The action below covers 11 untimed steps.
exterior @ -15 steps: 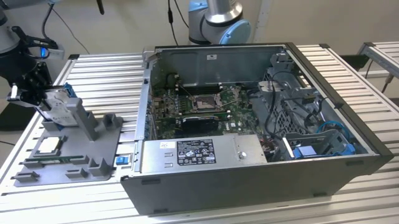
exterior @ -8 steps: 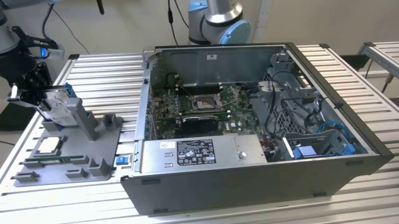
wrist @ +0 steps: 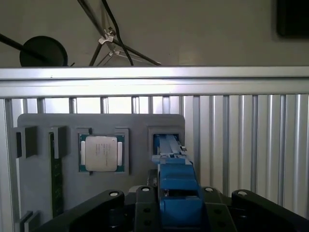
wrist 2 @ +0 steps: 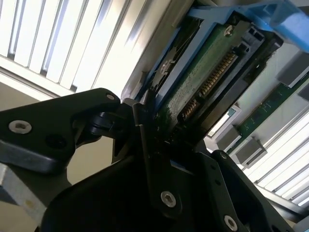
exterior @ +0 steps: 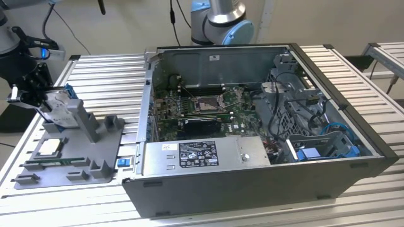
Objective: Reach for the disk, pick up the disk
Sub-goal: 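Pick up the disk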
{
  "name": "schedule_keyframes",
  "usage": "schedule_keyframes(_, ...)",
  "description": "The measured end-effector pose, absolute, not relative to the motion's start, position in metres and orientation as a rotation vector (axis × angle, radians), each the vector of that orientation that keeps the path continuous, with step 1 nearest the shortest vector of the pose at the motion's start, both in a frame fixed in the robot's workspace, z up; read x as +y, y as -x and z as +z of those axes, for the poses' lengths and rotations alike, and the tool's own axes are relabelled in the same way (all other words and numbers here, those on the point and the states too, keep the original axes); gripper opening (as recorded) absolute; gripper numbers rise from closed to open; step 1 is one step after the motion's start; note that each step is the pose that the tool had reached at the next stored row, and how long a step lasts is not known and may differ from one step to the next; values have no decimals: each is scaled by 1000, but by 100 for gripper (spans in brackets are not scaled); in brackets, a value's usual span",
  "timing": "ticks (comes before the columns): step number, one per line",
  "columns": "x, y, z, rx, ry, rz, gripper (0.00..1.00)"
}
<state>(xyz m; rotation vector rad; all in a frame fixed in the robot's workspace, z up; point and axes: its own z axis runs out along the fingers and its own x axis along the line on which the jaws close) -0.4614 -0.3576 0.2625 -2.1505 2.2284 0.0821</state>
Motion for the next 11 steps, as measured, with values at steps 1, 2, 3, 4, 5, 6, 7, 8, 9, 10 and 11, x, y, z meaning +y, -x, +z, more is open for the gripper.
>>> schedule_keyframes(1,-358,461,263,2228,2150,82,0)
schedule_keyframes(2,-358,461,265,2228,2150,82,0)
schedule_keyframes(3,-358,461,267,2228,2151,82,0)
schedule_keyframes(4,-358,461,270,2228,2151,82,0)
schedule_keyframes(5,-358,461,272,2229,2151,82,0)
schedule_keyframes(6,-358,461,275,2229,2151,82,0)
schedule_keyframes(7,-358,461,277,2228,2150,82,0)
schedule_keyframes(8,-358,461,280,2228,2151,82,0)
schedule_keyframes(9,-358,461,282,2229,2151,82,0)
schedule_keyframes(10,-358,461,284,2229,2151,82,0)
schedule_keyframes(11,-358,461,285,2229,2151,82,0)
